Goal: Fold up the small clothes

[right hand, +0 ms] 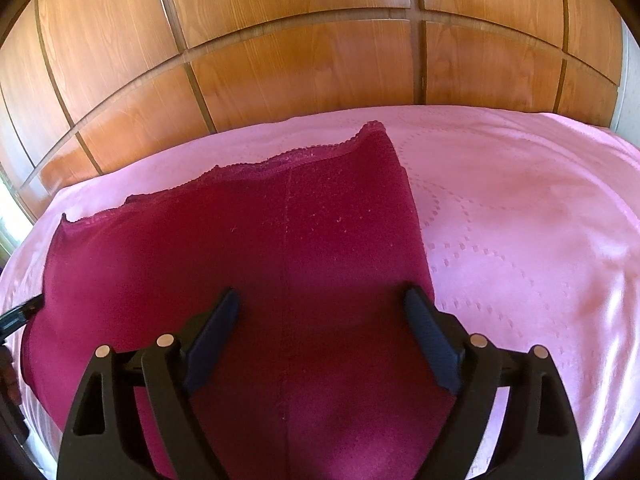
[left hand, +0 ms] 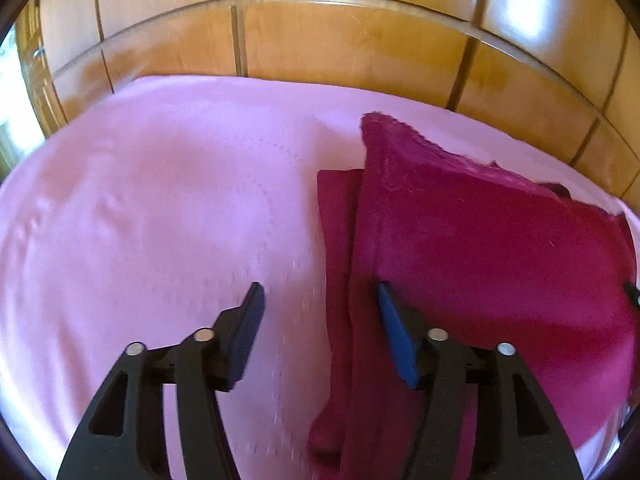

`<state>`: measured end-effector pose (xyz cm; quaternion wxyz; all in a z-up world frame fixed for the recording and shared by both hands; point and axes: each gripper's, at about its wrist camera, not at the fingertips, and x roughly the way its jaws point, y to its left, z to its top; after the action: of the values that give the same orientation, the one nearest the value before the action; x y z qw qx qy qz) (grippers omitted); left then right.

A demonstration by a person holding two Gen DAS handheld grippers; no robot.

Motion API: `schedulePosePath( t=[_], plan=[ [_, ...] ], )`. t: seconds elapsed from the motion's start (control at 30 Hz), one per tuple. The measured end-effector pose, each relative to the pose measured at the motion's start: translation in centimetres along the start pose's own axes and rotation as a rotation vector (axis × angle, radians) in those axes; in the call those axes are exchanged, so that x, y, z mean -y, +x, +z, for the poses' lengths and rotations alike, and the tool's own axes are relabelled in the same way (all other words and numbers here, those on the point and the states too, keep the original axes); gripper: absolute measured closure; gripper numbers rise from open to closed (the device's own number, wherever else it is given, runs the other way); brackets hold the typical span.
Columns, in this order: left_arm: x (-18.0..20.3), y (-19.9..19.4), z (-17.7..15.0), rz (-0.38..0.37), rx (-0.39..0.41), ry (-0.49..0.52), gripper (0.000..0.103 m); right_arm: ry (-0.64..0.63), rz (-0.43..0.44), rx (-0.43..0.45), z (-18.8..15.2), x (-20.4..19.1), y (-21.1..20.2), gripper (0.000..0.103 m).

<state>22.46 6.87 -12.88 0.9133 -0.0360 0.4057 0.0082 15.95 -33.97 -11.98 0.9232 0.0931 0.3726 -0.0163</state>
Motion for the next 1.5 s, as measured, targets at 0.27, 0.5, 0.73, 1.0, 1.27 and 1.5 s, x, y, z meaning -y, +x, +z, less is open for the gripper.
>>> schedulePosePath(
  t=[0.27, 0.5, 0.73, 1.0, 1.27, 1.5],
  plan=[
    [-1.2, -2.0, -0.8, -0.009, 0.028, -0.048, 0.041, -0.007, 0.024, -0.026, 0.6, 0.1, -0.5, 0.017],
    [-0.2, -7.3, -2.5, 0.016, 0.153, -0.038, 0.041, 0.084, 0.064, 0.011, 0.8, 2.3, -3.3, 0.016],
    [3.9, -8.6, -4.5, -0.137, 0.128, 0.046, 0.043, 0.200, 0.148, -0.076, -1.3, 5.6, -2.7, 0.017],
    [8.3, -6.1, -5.6, -0.203, 0.025, 0.104, 0.051, 0.203, 0.271, -0.117, -2.8, 5.4, -3.8, 0.052],
    [8.2, -5.5, -5.3, -0.207, 0.007, 0.093, 0.051, 0.160, 0.326, -0.149, -1.2, 3.1, -5.1, 0.076],
    [7.2, -5.5, -5.0, -0.241, 0.004, 0.074, 0.051, 0.098, 0.433, -0.096, 1.4, -1.3, -8.1, 0.078]
  ],
)
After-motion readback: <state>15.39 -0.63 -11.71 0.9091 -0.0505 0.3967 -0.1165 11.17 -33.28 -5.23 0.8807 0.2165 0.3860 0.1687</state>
